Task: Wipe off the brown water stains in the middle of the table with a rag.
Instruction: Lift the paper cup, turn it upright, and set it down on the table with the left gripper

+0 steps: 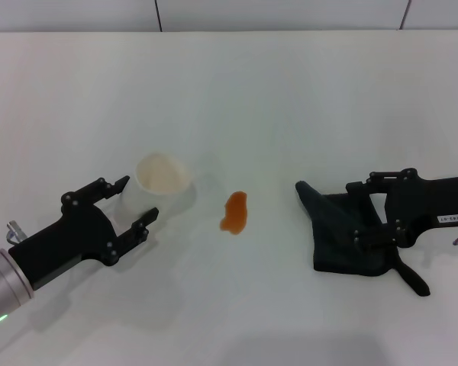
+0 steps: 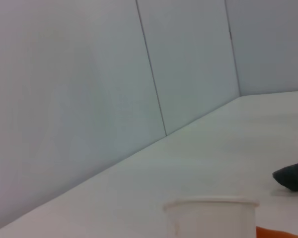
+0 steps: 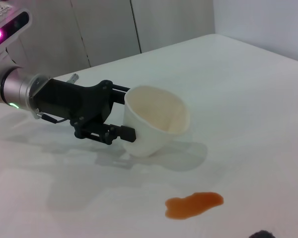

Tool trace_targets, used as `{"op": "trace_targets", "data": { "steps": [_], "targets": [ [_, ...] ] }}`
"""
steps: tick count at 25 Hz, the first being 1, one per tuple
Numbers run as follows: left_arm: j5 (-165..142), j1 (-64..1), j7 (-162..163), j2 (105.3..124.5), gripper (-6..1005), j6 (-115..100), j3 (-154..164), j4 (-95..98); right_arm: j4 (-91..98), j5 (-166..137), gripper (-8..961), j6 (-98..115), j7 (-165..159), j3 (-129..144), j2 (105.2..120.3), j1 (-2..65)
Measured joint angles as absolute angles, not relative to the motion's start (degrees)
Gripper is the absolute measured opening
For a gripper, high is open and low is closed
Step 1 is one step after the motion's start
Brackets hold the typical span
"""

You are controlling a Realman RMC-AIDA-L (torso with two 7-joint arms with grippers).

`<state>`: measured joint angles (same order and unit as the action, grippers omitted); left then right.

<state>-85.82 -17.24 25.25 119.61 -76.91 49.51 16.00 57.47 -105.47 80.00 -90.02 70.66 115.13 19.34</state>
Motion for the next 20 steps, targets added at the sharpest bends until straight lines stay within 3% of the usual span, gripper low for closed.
{"op": "trace_targets", "data": {
  "steps": [16, 20],
  "targets": [
    [-85.9, -16.6, 25.8, 119.61, 607, -77.6, 49.2, 16.0, 57.8, -105.5, 828, 80.4, -90.7, 70.7, 115.13, 19.4],
    [-85.9, -16.6, 26.4, 119.49, 657, -77.2, 49.3, 16.0, 57.9, -105.5, 828, 80.4, -90.7, 70.7, 115.13, 19.4]
  ]
}}
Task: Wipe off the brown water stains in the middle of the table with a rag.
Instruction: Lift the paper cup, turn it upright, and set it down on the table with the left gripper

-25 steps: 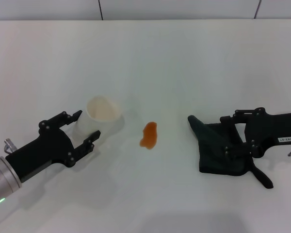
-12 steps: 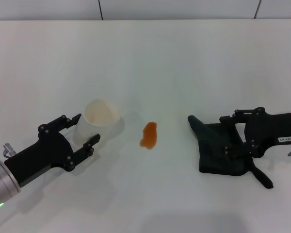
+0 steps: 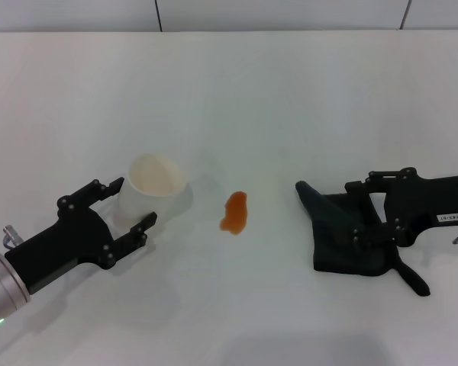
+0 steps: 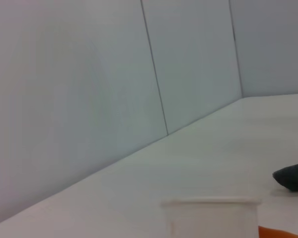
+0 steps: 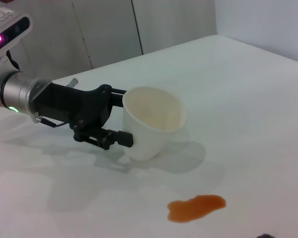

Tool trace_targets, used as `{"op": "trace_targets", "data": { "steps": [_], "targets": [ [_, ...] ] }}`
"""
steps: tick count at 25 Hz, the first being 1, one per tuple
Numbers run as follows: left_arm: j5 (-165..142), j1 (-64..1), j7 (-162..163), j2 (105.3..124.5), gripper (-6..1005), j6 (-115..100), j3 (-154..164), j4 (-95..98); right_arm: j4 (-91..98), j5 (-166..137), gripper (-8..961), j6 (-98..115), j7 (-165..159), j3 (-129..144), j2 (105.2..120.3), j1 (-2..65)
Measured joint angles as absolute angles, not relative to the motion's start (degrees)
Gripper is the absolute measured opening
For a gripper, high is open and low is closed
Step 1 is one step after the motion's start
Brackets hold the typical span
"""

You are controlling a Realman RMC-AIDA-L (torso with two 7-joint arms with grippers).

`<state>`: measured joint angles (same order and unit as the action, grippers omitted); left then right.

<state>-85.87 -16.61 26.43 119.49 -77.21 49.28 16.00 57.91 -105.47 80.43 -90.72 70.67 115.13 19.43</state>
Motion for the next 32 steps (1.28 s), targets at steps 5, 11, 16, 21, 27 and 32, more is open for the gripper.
{"op": "trace_targets", "data": {
  "steps": [5, 11, 16, 21, 27, 32],
  "targets": [
    [-85.9, -16.4, 26.7, 119.45, 699, -77.0, 49.5, 16.0, 57.9, -105.5, 828, 80.4, -90.8, 70.7, 115.14, 19.9],
    [-86.0, -14.5, 26.1, 119.5, 808, -77.2, 49.6, 16.0, 58.0, -105.5, 828, 80.5, -91.5, 70.9, 115.14, 20.1],
    [-85.9, -13.6, 26.1, 119.53, 835, -77.8, 49.6, 16.0, 58.3, -105.5, 828, 80.4, -91.6, 71.4, 115.14, 20.1],
    [-85.9, -12.9, 26.8, 119.53, 840, -79.0, 49.4, 16.0, 58.4, -105.5, 827, 80.4, -92.0, 71.4, 115.13, 20.1],
    [-85.9, -11.3, 27.4, 119.47, 845, -80.2, 49.2, 16.6, 58.4, -105.5, 827, 80.4, -92.2, 71.5, 115.14, 20.1],
    [-85.9, -9.8, 27.4, 119.28, 850, -81.5, 49.0, 17.1, 58.4, -105.4, 827, 80.3, -92.3, 72.0, 115.13, 20.1]
  ]
}}
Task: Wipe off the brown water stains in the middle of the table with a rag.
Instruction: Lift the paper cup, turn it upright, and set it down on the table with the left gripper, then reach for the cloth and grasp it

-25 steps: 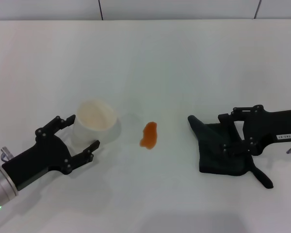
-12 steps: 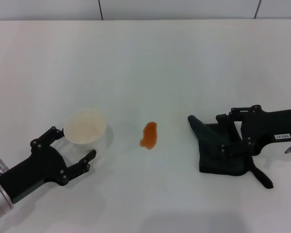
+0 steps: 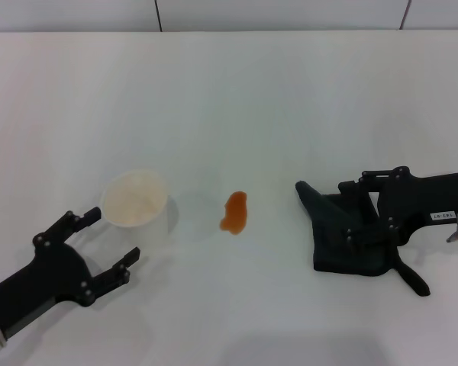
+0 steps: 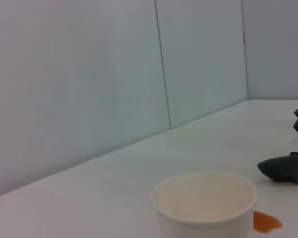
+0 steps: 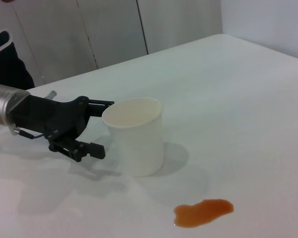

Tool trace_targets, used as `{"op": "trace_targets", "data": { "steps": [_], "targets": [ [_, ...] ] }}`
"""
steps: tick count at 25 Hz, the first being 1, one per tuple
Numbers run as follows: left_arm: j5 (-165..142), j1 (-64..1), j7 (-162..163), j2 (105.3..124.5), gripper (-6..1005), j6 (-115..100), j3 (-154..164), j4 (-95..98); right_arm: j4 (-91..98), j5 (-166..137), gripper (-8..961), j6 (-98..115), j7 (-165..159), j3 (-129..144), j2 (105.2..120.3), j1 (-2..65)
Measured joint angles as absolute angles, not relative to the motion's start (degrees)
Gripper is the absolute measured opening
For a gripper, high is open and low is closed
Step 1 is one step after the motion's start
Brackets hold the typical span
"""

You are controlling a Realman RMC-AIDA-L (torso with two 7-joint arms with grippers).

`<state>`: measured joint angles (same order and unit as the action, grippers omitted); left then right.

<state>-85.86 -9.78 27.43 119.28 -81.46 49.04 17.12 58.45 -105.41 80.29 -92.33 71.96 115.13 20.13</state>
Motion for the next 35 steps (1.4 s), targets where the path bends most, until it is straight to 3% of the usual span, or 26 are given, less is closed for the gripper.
{"op": "trace_targets", "data": {
  "steps": [13, 17, 26, 35],
  "targets": [
    [-86.1, -2.6, 37.9, 118.68, 851, -90.7, 48.5, 33.7, 58.5, -105.1, 827, 80.3, -93.2, 72.0, 115.19, 20.0],
    [-86.6, -3.5, 42.5, 117.33, 849, -91.4, 48.4, 36.6, 58.5, -105.0, 826, 80.3, -93.2, 72.0, 115.21, 20.0],
    [-89.8, -9.1, 54.6, 111.87, 848, -96.6, 48.2, 40.3, 59.6, -104.4, 826, 80.5, -93.9, 71.6, 115.23, 20.2],
    [-99.0, -12.2, 70.0, 110.79, 848, -99.0, 48.1, 54.3, 62.9, -103.8, 826, 80.4, -96.5, 71.5, 115.23, 20.3]
  ]
}}
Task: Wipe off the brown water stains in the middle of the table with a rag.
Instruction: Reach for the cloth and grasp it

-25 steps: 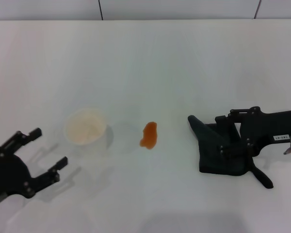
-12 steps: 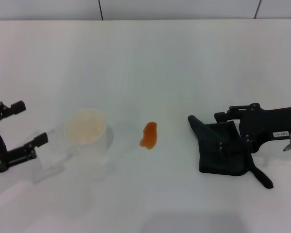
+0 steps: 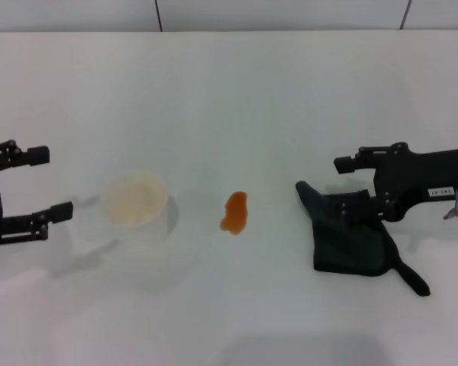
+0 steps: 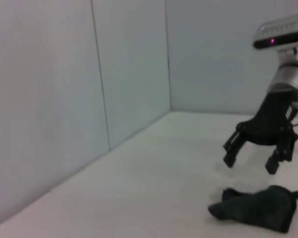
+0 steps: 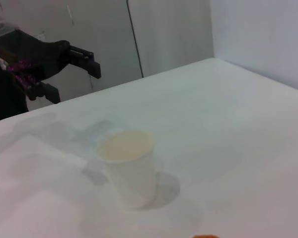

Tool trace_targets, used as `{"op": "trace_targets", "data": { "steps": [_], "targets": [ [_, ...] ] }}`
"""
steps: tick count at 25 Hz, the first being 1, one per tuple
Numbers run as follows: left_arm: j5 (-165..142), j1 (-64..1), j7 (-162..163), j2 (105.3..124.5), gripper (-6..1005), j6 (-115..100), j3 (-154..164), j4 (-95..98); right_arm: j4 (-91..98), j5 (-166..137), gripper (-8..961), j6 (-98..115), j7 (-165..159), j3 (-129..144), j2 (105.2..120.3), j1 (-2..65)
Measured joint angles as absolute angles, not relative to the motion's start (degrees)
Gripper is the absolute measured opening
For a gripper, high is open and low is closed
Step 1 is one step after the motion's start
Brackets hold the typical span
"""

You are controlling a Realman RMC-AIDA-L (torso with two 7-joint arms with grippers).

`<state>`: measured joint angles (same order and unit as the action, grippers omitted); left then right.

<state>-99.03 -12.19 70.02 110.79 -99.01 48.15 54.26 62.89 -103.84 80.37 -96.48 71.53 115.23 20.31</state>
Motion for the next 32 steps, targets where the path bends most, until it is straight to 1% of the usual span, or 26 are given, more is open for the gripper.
{"op": "trace_targets", "data": {
  "steps": [6, 11, 16, 27, 32],
  "targets": [
    [-104.0, -16.3, 76.4, 109.02, 848, -100.9, 47.2, 55.7, 63.4, -103.0, 825, 79.5, -96.6, 71.5, 115.23, 20.3],
    [-108.3, -19.9, 80.2, 108.38, 846, -104.4, 46.7, 56.8, 63.8, -102.5, 825, 79.0, -97.4, 71.4, 115.23, 20.3],
    [-109.5, -20.7, 81.0, 108.11, 846, -105.7, 46.8, 57.4, 63.9, -102.5, 825, 79.0, -98.4, 71.7, 115.22, 20.4],
    [-110.3, -20.1, 81.1, 109.08, 846, -106.9, 46.8, 59.2, 63.9, -104.5, 825, 81.0, -100.8, 72.1, 115.18, 20.2],
    [-110.3, -19.6, 82.1, 110.32, 846, -107.8, 46.8, 61.0, 63.9, -108.0, 824, 81.3, -103.4, 73.0, 115.2, 20.8]
  ]
}}
